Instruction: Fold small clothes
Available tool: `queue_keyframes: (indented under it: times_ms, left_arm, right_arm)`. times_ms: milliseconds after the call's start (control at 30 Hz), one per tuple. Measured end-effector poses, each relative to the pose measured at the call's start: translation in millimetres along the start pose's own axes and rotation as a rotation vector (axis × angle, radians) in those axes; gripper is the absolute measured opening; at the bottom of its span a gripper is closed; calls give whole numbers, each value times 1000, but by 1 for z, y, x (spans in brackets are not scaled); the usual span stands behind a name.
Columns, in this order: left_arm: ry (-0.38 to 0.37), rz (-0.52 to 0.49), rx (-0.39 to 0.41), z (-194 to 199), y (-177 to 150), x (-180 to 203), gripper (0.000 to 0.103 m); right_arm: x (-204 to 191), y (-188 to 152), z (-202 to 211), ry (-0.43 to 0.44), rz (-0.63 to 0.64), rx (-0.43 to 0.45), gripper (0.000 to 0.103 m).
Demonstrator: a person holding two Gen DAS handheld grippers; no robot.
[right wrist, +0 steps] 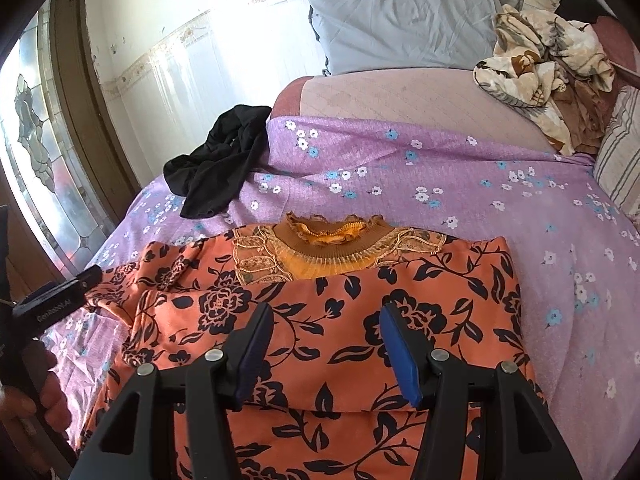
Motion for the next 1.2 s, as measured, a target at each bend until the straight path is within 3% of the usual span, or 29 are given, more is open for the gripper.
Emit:
queue_keyframes:
  times_ms: [200,433,533,600,667,800,833,867,933,1033,1100,1167,1200]
  left_arm:
    - [34,60,-47,-8,-11,-45,103]
    - [86,345,-208,-49,-26,-162,103]
    - [129,408,-258,-77,-23,-214,103]
    - [101,463,-303,-99,-21,-244,103]
    - [20,570,-354,-123,-27,-269,103]
    - [-95,802,-373,-156,-48,-293,100]
    - [-113,828,-374,-162,-50,-294,95]
    - [-126,851,-372,-169,-53,-296,82]
    - [-86,830,-336,-174,-48,-297,75]
    - [-64,801,-315,-187,-40,-300,52]
    - [-50,815,-296,-194,-38,-307,24]
    - [-57,826,-299,-201,-39,-311,11]
    - [-61,827,-294,-202,-39,-312,10]
  right_arm:
    - [7,-4,-2,-11,-29,-17,59]
    - [4,-9,-5,18,-26,-61,61]
    - [2,-9,-6,34,-26,-70,62]
    - [1,-9,-7,43,-25,-77,63]
    - [0,-9,-8,44,-18,-76,63]
    - [-1,-7,-12,36,-11,-69,63]
    - [0,-6,-13,37,-15,-70,63]
    - [0,-6,-15,38,-19,-72,63]
    - [0,-5,-18,35,-12,-76,63]
    - [-1,-7,-21,25,11,-79,63]
    - [-3,-9,-23,14,36,-76,63]
    - [-3,-10,-24,6,51,-75,63]
    - [-3,-11,-25,3,58,-75,63]
Point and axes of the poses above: each gripper's, at about its wrist camera, not at the fingertips, and z roughly against the way its jaws point, x to its right, y to its top, the point moved 2 cm from there along -z, roughly the way its jaws point, and after that the axes turned 7 degrees about -z, right-handed, at the moved point
